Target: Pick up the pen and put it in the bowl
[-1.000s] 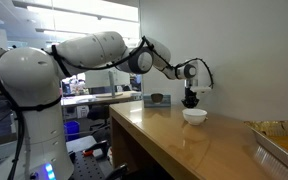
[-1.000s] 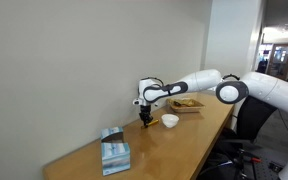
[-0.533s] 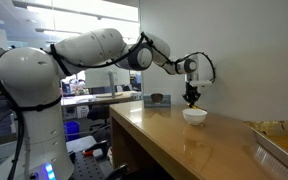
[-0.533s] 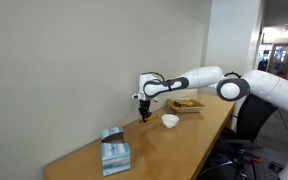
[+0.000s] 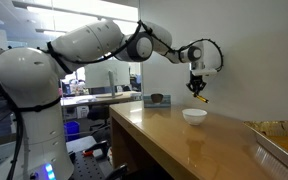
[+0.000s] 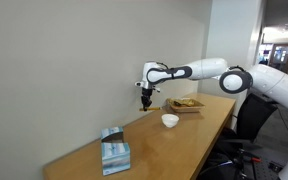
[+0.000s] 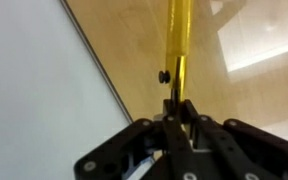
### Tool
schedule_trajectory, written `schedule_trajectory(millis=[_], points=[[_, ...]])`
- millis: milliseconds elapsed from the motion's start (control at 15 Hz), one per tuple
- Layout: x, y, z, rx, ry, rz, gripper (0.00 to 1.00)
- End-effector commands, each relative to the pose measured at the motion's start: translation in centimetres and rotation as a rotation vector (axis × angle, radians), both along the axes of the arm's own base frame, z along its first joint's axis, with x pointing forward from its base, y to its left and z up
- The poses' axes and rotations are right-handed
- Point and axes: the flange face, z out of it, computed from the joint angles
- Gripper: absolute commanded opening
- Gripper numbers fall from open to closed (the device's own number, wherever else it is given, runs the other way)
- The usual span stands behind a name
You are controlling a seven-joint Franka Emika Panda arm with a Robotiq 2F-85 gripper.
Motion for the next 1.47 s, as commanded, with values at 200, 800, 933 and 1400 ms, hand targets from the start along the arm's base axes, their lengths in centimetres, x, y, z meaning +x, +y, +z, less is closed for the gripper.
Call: schedule_trajectory(millis=[200,800,933,1400], points=[[-1.9,-3.6,1.9,0.22,0.027,-0.149,0.03],[-6.0,-5.6,0.7,0.324,-0.038,-0.268,0.03],[-7.4,-6.1,0.5,0.332,-0.055,-0.283,0.03],[-13.6,-6.0,-1.7,0.382,-0.076,-0.291,0.03]])
